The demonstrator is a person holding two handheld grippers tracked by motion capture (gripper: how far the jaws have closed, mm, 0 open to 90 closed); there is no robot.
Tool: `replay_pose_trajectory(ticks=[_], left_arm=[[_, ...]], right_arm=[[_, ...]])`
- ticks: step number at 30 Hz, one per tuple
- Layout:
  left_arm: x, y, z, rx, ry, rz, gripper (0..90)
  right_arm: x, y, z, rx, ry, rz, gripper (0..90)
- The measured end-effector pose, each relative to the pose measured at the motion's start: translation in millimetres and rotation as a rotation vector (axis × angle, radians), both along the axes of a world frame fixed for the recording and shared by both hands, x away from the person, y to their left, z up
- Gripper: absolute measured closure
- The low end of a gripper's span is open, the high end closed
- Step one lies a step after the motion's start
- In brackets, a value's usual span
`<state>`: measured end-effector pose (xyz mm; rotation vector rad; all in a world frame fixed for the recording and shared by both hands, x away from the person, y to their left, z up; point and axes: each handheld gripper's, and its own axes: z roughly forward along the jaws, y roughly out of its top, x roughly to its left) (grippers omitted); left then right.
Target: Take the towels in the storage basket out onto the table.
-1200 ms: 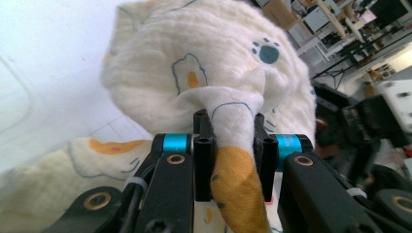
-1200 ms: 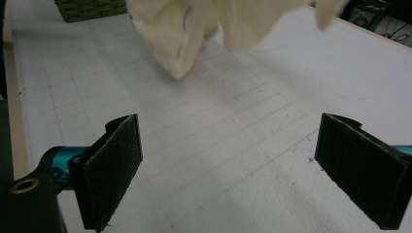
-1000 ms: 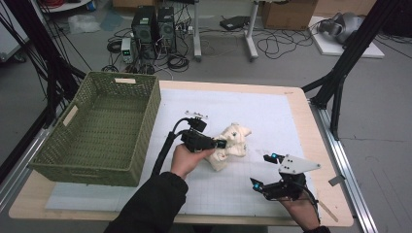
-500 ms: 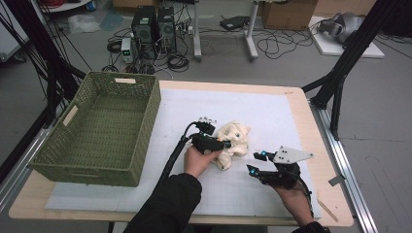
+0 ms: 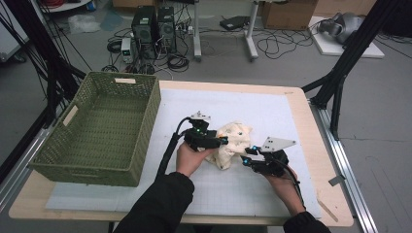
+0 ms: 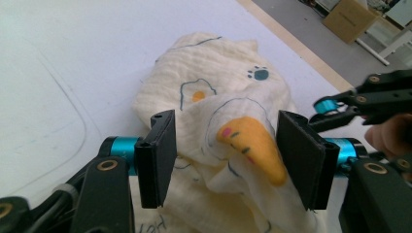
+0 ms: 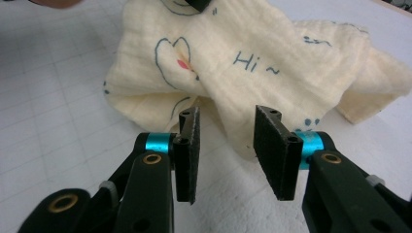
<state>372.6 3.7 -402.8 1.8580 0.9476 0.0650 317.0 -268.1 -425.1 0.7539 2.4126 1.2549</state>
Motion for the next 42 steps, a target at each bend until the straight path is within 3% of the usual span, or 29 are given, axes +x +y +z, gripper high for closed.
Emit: replay_pose_trajectory(ticks=[7, 11, 13, 14, 16, 18, 21, 24, 29, 32, 38, 42], left_arm=[[-8.5, 19.1, -7.8, 0.100, -0.016, 0.021, 45.9], [-8.2, 26.5, -17.3, 0.110, 0.017, 0.040, 46.6], [-8.8, 24.8, -18.7, 0.077, 0.021, 0.030, 47.9], [-9.6, 23.2, -18.4, 0.072, 0.010, 0.022, 52.2], [-11.1, 19.5, -18.2, 0.073, -0.021, 0.005, 71.8], [-11.7, 17.2, -18.1, 0.056, -0.023, -0.002, 74.8], [-12.0, 16.1, -17.6, 0.040, -0.026, -0.010, 63.2], [-11.6, 20.9, -14.7, 0.015, -0.021, 0.002, 48.8], [-10.8, 32.2, -9.8, 0.004, -0.032, 0.023, 42.8], [-10.8, 34.1, -12.3, 0.054, -0.030, 0.028, 44.1], [-7.6, 29.3, -23.7, 0.167, 0.007, 0.023, 57.7], [-7.1, 22.6, -32.6, 0.245, 0.005, 0.002, 65.6]], right_arm=[[10.8, 2.2, -8.0, -0.022, 0.023, -0.012, 62.9], [16.9, 6.7, -11.8, -0.035, 0.035, -0.012, 63.9], [18.4, 9.9, -12.8, -0.038, 0.033, -0.006, 64.7], [18.8, 11.6, -13.0, -0.041, 0.032, 0.000, 64.6], [18.3, 13.3, -12.3, -0.042, 0.032, 0.008, 69.4], [17.1, 12.8, -11.3, -0.044, 0.034, 0.024, 76.7], [16.8, 8.8, -9.2, -0.018, 0.049, 0.041, 85.8], [15.8, 4.9, -7.7, -0.011, 0.062, 0.039, 86.6], [7.0, -11.1, 2.2, -0.017, 0.063, 0.016, 86.6], [1.8, -23.6, 7.2, -0.018, 0.069, -0.006, 86.6], [-6.3, -42.9, 13.9, 0.007, 0.078, -0.026, 86.5], [-12.0, -51.3, 18.1, 0.012, 0.081, -0.031, 86.6]])
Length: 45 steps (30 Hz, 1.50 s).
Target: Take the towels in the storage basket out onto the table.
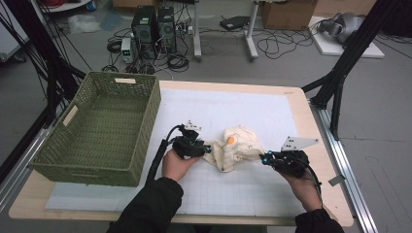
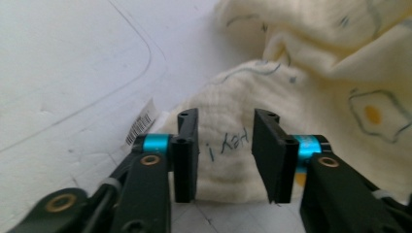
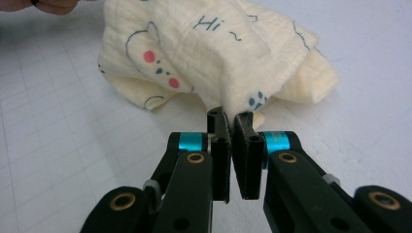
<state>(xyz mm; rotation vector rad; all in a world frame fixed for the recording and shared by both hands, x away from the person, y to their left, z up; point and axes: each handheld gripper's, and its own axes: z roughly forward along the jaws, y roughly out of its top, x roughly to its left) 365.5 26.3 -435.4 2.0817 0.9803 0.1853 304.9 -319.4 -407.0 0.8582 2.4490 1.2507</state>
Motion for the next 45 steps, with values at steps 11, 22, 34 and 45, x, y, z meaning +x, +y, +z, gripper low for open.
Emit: replay_pose_trajectory(ticks=[11, 22, 34, 45], left_arm=[[-1.2, -4.1, -4.3, 0.085, -0.058, 0.022, 88.3], [-3.5, 21.0, -2.8, 0.033, -0.097, 0.179, 87.4], [-14.1, 26.8, 8.8, -0.046, -0.140, 0.161, 65.0], [-7.9, 21.5, -10.1, 0.009, -0.061, 0.129, 63.2]], right_arm=[[25.5, -8.8, -18.3, -0.043, 0.103, -0.065, 86.6], [51.2, -10.7, -36.7, -0.058, 0.112, -0.121, 79.8], [-3.6, -12.3, 6.0, 0.006, -0.072, -0.086, 69.3], [14.3, 33.6, -29.4, -0.114, 0.033, 0.030, 61.0]])
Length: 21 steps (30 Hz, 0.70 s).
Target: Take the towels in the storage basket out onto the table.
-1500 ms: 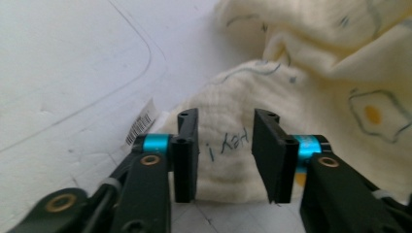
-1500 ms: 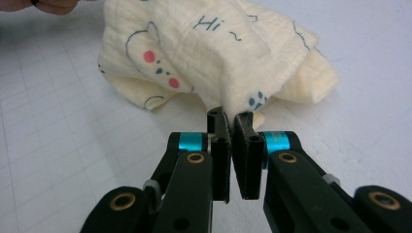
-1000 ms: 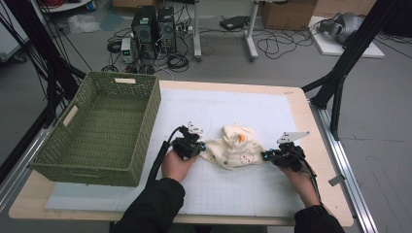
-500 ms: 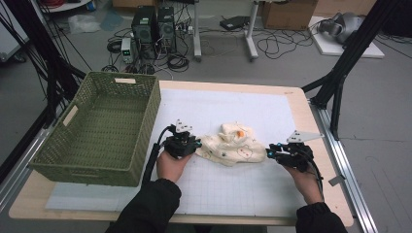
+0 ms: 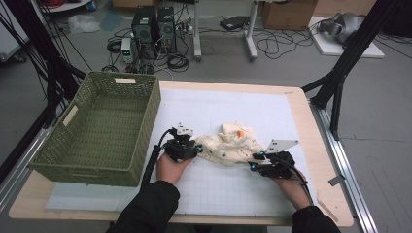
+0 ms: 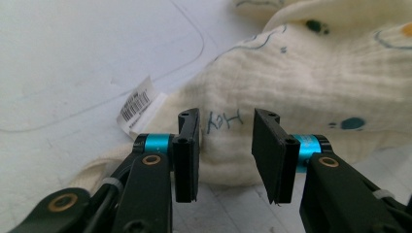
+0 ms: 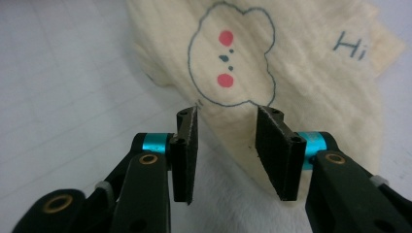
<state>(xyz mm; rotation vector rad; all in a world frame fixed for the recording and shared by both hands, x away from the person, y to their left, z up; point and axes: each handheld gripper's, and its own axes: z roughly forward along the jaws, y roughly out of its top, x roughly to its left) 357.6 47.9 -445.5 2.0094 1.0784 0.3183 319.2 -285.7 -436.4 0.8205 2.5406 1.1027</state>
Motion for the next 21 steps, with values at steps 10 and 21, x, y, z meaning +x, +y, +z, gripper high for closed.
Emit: replay_pose_trajectory(ticks=[10, 21], left_arm=[[-1.2, 0.7, -1.0, 0.013, -0.016, -0.006, 88.2], [-34.9, 13.0, 24.3, -0.063, -0.075, -0.034, 88.7]], right_arm=[[12.4, 8.7, -5.4, -0.024, -0.004, 0.026, 86.1], [-20.0, -24.8, 37.2, 0.085, 0.061, 0.127, 87.7]])
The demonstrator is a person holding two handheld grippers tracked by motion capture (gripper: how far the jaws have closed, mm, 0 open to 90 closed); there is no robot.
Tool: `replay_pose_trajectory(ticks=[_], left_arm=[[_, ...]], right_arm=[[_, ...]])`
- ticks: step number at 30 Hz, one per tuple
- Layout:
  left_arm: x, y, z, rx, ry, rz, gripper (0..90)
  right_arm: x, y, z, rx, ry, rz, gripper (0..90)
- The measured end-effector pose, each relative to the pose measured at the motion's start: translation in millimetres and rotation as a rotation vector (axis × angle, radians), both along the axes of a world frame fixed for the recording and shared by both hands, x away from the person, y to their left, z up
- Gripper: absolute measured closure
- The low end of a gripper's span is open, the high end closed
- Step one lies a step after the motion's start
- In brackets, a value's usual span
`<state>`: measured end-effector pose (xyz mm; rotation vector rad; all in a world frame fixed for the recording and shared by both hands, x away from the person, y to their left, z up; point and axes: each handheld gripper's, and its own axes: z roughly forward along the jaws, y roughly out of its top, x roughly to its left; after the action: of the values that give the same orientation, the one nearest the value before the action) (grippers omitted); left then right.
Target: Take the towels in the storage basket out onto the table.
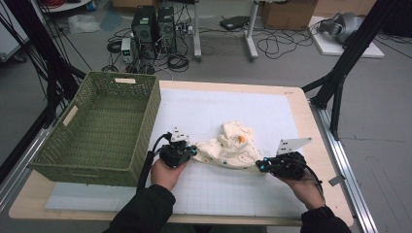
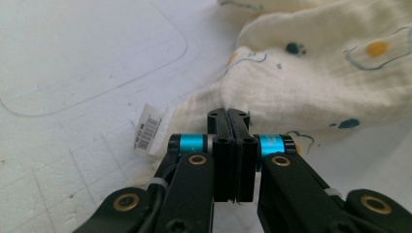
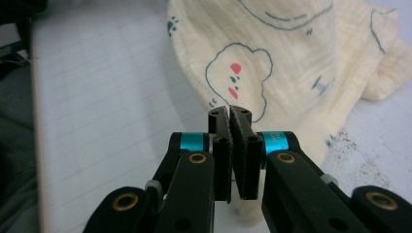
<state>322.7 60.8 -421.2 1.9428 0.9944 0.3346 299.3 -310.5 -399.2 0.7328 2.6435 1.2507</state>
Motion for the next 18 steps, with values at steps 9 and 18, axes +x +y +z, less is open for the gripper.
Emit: replay_pose_trajectory(ticks=[9, 18], left_arm=[[10.6, -7.1, -8.9, 0.033, 0.039, 0.014, 88.6], [16.7, -8.7, -22.8, 0.066, 0.059, 0.001, 84.6]], right_arm=[[25.2, 2.9, -10.4, -0.071, 0.033, -0.059, 87.7], [43.0, 7.8, -35.9, -0.100, 0.079, -0.076, 85.2]])
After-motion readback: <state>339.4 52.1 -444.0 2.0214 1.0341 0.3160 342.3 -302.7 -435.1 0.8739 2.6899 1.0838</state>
